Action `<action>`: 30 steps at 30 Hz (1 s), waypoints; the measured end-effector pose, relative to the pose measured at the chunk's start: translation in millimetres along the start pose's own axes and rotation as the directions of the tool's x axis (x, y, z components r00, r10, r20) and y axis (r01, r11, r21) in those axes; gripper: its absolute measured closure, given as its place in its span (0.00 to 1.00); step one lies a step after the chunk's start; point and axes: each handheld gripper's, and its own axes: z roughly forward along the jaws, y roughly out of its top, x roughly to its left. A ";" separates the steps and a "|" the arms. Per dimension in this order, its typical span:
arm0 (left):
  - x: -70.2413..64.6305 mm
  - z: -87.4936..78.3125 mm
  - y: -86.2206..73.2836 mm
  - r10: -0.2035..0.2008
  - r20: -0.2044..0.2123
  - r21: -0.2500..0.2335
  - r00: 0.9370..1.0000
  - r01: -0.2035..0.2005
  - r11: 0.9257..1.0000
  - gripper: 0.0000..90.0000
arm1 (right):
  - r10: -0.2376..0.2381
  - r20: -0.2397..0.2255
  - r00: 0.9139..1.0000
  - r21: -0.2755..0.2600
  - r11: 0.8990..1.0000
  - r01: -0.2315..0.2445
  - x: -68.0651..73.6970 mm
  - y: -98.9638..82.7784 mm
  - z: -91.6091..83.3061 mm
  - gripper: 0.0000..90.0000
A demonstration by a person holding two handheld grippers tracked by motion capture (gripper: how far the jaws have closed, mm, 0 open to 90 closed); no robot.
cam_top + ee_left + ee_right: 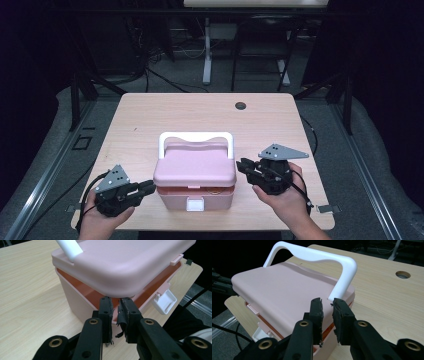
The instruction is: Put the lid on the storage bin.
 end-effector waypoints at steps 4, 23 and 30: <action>-0.7 0.3 -2.2 0.005 -0.001 0.002 1.000 -0.005 1.000 0.89 | 0.000 0.001 1.000 -0.002 1.000 0.000 -0.5 -0.7 0.1 0.86; -4.1 0.3 -12.3 -0.003 0.002 0.001 1.000 0.003 1.000 0.89 | 0.013 0.001 1.000 -0.003 1.000 -0.013 -2.4 -3.9 1.2 0.86; -5.6 0.6 -13.7 -0.001 -0.002 0.009 1.000 0.001 1.000 0.89 | 0.014 0.001 1.000 -0.001 1.000 -0.014 -2.9 -5.2 1.9 0.86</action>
